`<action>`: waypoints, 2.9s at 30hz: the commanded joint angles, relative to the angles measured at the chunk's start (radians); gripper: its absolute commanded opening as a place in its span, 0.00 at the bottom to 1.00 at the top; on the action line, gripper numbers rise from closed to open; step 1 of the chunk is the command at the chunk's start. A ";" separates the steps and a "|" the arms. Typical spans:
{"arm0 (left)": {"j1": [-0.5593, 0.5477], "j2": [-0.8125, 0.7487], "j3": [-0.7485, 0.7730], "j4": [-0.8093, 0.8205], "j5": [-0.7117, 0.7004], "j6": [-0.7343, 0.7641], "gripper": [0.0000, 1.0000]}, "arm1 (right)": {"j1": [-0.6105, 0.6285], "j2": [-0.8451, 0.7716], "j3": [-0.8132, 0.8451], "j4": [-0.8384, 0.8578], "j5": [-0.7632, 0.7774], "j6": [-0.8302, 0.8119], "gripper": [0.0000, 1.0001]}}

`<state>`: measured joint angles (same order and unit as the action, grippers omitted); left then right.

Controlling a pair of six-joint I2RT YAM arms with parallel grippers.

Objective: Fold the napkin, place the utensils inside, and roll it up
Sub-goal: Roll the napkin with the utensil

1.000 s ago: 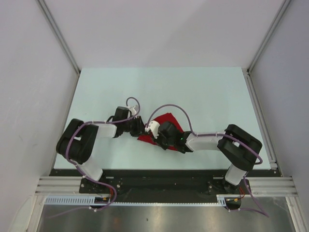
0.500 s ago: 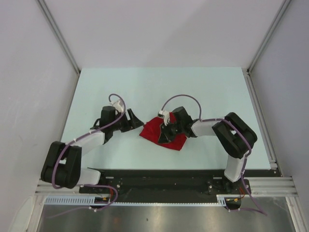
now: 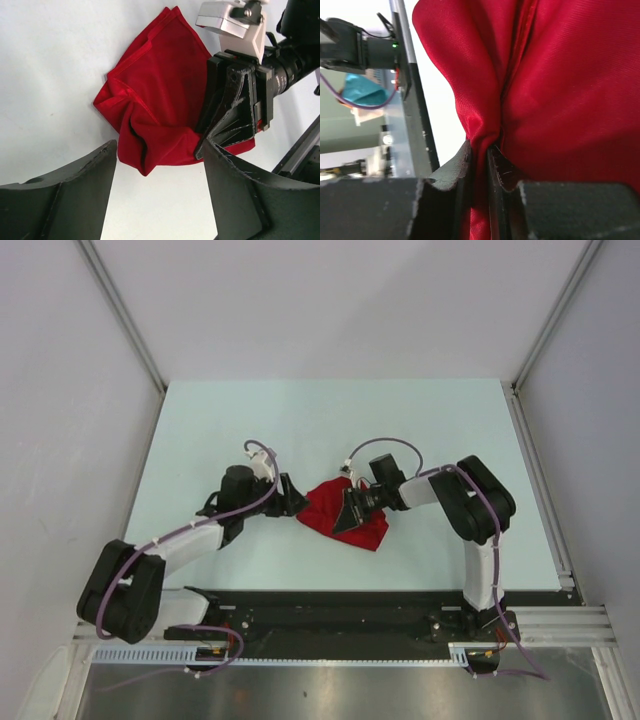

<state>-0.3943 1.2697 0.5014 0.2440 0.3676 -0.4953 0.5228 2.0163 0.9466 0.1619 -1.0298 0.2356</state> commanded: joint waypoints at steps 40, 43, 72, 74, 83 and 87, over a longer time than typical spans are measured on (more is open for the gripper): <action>-0.084 0.471 0.229 -0.070 -0.107 0.026 0.00 | -0.060 0.044 0.024 -0.199 0.146 0.022 0.29; -0.084 0.480 0.233 -0.106 -0.113 0.037 0.00 | -0.060 -0.028 0.034 -0.226 0.177 0.013 0.47; -0.084 0.461 0.250 -0.181 -0.042 0.060 0.00 | 0.496 -0.341 -0.062 -0.171 1.295 -0.420 0.73; -0.084 0.454 0.252 -0.181 -0.042 0.060 0.00 | 0.496 -0.326 -0.058 -0.173 1.300 -0.420 0.70; -0.081 0.421 0.249 -0.189 -0.036 0.052 0.00 | 0.425 -0.292 -0.068 -0.177 1.179 -0.387 0.29; -0.029 0.312 0.226 -0.169 -0.039 -0.008 0.40 | 0.369 -0.300 -0.074 -0.193 0.973 -0.364 0.19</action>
<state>-0.4713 1.6859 0.7597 0.1577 0.3374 -0.4713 0.9585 1.7092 0.8837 -0.0170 0.1120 -0.1516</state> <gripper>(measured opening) 0.208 0.224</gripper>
